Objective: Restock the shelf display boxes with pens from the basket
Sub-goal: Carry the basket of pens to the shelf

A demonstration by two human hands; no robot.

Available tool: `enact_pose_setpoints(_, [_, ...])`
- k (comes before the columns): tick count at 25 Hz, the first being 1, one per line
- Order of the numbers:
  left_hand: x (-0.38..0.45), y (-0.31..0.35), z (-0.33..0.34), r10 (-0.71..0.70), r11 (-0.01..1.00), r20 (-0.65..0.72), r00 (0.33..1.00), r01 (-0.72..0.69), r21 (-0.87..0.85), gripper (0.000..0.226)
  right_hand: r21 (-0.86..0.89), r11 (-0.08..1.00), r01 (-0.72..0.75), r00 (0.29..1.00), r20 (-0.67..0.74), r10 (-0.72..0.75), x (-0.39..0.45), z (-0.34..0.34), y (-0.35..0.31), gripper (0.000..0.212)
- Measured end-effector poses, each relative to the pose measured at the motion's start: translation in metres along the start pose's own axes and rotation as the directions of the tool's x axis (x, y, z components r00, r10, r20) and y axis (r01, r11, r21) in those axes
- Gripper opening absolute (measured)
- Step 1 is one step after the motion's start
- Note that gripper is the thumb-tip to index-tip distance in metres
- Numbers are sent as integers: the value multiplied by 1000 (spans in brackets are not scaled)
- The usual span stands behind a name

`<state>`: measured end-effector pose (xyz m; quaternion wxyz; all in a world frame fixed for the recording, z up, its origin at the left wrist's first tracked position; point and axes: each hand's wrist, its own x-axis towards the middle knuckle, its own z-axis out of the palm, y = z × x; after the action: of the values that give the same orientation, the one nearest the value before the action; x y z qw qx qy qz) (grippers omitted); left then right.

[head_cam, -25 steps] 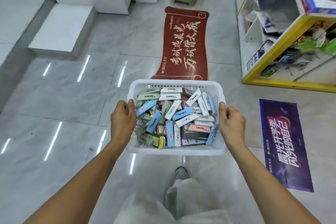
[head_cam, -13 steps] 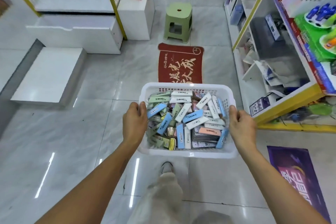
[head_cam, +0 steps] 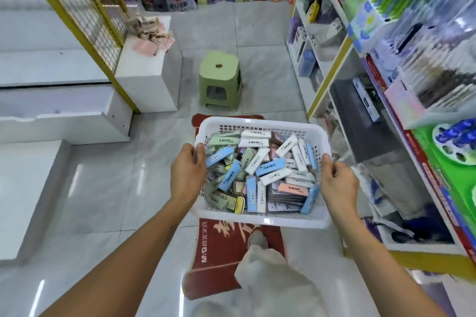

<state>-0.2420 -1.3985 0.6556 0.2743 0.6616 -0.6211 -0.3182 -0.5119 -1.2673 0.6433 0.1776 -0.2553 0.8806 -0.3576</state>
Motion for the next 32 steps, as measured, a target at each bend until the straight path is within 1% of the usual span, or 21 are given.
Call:
enact_pose_setpoints(2, [67,32,19,2,1000,6,1000,-2,-17,40,4,1000,5,1000,-8,-5,63,15,-37,51])
enact_pose_setpoints(5, [165,72,43,46,999,9,999,-45,-24,38,-30,1000,5,999,-33,-6,148,39,-94,49])
enact_pose_setpoints(7, [219,91,57,63,998,29,998,-62,-11,37,-22,1000,-5,999,-39,4,190,54,-120,49])
enact_pose_setpoints(9, [289,111,78,73,997,56,996,-74,24,39,6,1000,-25,998,-62,25,242,78,-146,49])
enact_pose_setpoints(10, [314,118,84,95,995,72,993,-97,32,39,3,1000,-27,997,-74,27,258,87,-156,49])
enact_pose_setpoints(11, [358,128,98,128,991,97,987,-130,19,39,6,999,-41,994,-103,41,288,105,-171,49])
enact_pose_setpoints(13, [440,154,123,187,982,162,969,-186,-20,39,40,996,-84,982,-164,90,344,135,-199,51])
enact_pose_setpoints(15, [505,179,145,233,972,188,954,-236,-7,40,63,989,-135,968,-203,145,387,151,-222,52])
enact_pose_setpoints(18, [583,221,181,249,965,269,930,-263,17,41,105,969,-223,942,-232,242,448,164,-247,52])
enact_pose_setpoints(21, [650,262,227,307,946,310,900,-324,4,39,134,957,-257,925,-255,283,516,177,-265,53])
enact_pose_setpoints(24, [712,295,275,315,935,328,890,-350,51,39,128,950,-285,903,-297,311,587,192,-275,53])
enact_pose_setpoints(27, [776,331,324,313,932,332,890,-355,75,40,183,945,-270,896,-313,316,663,211,-288,51])
enact_pose_setpoints(30, [825,362,357,299,928,351,887,-356,108,40,182,946,-268,895,-318,314,720,221,-299,47])
enact_pose_setpoints(32, [849,381,372,293,928,365,884,-354,112,40,188,939,-289,890,-309,336,748,223,-307,49])
